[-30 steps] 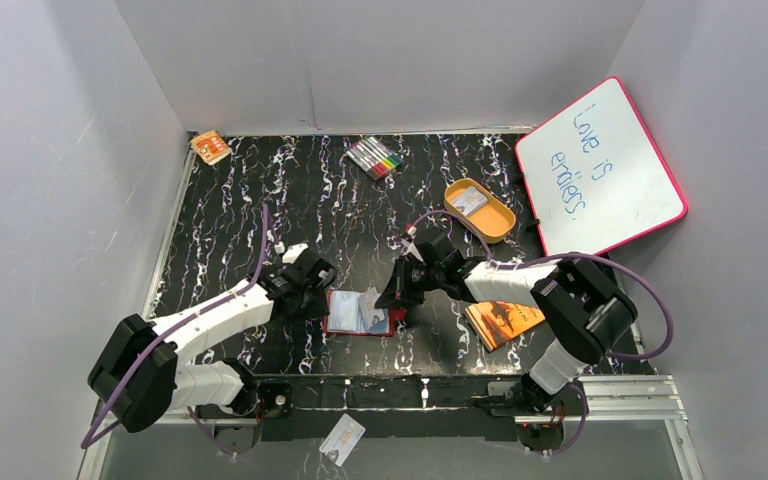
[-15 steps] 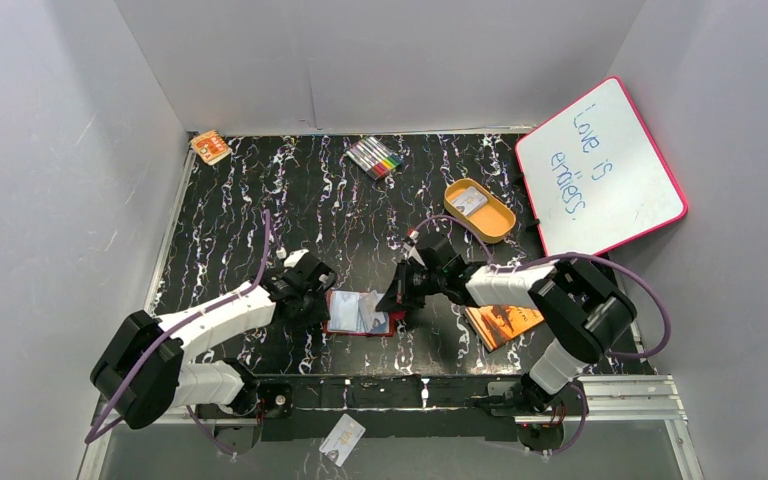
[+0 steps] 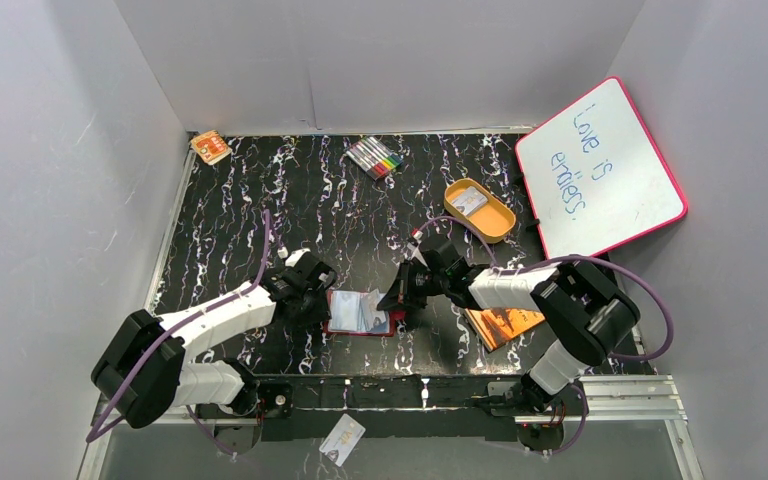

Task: Put the credit cards into the card holder
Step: Insert the credit card into the card holder.

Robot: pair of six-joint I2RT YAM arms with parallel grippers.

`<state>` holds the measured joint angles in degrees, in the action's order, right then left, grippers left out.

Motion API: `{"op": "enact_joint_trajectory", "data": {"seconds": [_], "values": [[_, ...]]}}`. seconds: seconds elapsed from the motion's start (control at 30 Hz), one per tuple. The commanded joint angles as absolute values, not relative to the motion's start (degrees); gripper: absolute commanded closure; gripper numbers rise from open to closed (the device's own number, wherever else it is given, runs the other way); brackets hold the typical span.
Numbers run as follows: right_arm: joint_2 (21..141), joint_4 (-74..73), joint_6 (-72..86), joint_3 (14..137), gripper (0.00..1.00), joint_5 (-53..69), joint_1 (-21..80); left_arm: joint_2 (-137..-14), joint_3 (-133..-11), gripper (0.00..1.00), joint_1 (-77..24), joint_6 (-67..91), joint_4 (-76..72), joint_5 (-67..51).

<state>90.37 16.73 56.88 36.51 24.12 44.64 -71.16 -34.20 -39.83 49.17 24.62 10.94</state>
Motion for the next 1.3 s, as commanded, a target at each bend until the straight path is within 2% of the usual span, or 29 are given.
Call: {"op": "enact_joint_trajectory", "data": {"seconds": [0.0,1.27], "values": [[91.9,20.4,57.1,37.1,1.00,26.8,44.5,-72.1,-32.9,0.61,-39.5,49.6,24.8,9.3],[95.2,25.4,56.5,35.6,1.00,27.6,44.5,-74.9,-33.1,0.61,-39.5,48.4,23.0,7.3]]}}
